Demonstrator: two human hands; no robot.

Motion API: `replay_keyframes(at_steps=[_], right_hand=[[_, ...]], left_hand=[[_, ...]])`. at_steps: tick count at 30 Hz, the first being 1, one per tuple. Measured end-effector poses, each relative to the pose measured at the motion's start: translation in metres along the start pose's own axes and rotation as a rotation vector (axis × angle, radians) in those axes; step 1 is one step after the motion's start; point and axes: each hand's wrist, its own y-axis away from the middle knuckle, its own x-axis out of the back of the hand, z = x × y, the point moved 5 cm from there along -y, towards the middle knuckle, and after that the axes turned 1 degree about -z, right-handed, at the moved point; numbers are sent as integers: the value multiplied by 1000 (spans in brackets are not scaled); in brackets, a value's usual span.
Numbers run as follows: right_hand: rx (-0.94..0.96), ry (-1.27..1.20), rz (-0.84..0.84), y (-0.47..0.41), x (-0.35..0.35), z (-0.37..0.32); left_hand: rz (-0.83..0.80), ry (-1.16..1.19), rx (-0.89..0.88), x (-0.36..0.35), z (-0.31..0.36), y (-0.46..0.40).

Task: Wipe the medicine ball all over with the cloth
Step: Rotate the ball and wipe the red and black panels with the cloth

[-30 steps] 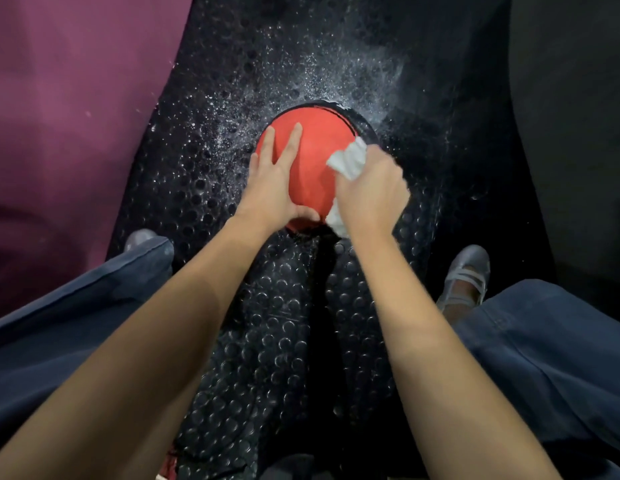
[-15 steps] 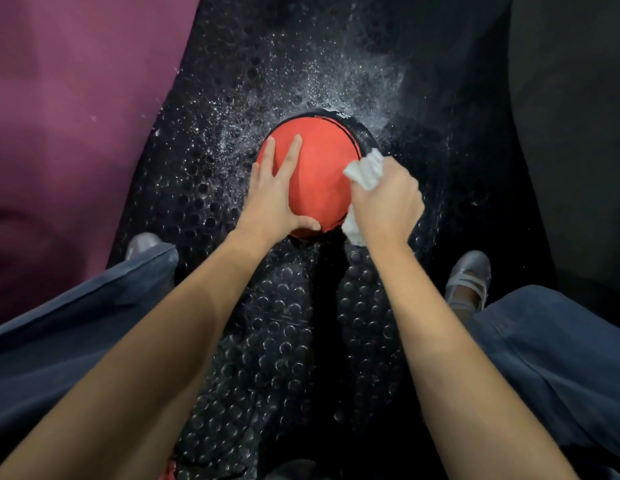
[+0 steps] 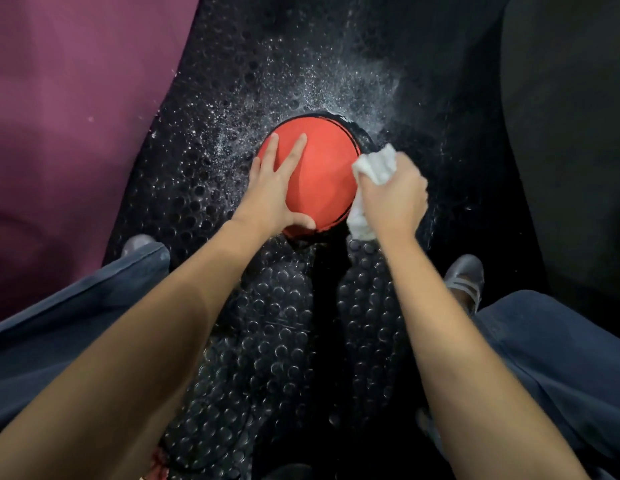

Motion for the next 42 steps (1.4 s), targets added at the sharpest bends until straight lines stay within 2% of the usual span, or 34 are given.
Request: replay_keyframes(at_steps=[2, 6, 7, 9, 11, 14, 16, 21, 24, 25, 29, 33, 35, 38, 40, 42], right_hand=[[-28, -80, -87, -21, 6, 2], [42, -26, -310, -26, -5, 1], [39, -49, -325, -21, -7, 3], [33, -61, -317, -13, -7, 7], [53, -22, -322, -7, -4, 10], [124, 35, -383, 3, -3, 10], [188, 44, -348, 0, 1, 1], [362, 262, -203, -5, -1, -25], [616, 346, -248, 24, -14, -29], [627, 357, -240, 22, -11, -29], [403, 348, -146, -6, 0, -25], [630, 384, -252, 42, -15, -27], [591, 382, -230, 25, -6, -27], [410, 400, -147, -4, 1, -26], [452, 392, -173, 13, -5, -31], [582, 387, -230, 35, -11, -33]], left_hand=[[-46, -25, -34, 7, -7, -3], [-96, -161, -87, 28, -16, -12], [-96, -116, -69, 30, -18, -13], [-95, 115, 1, 25, -18, -9], [-33, 276, 49, 14, -11, -4], [75, 199, 78, 0, -3, 0], [112, 166, 56, -3, -4, 0], [123, 166, 15, -7, -4, 7], [158, 202, 23, -10, -5, 11], [166, 204, 20, -13, -5, 12], [179, 181, 33, -20, 2, 16], [204, 165, 18, -23, 4, 11], [216, 138, 2, -25, 7, 12], [213, 98, 3, -28, 12, 14], [216, 93, 3, -29, 10, 14], [224, 89, -7, -30, 8, 16]])
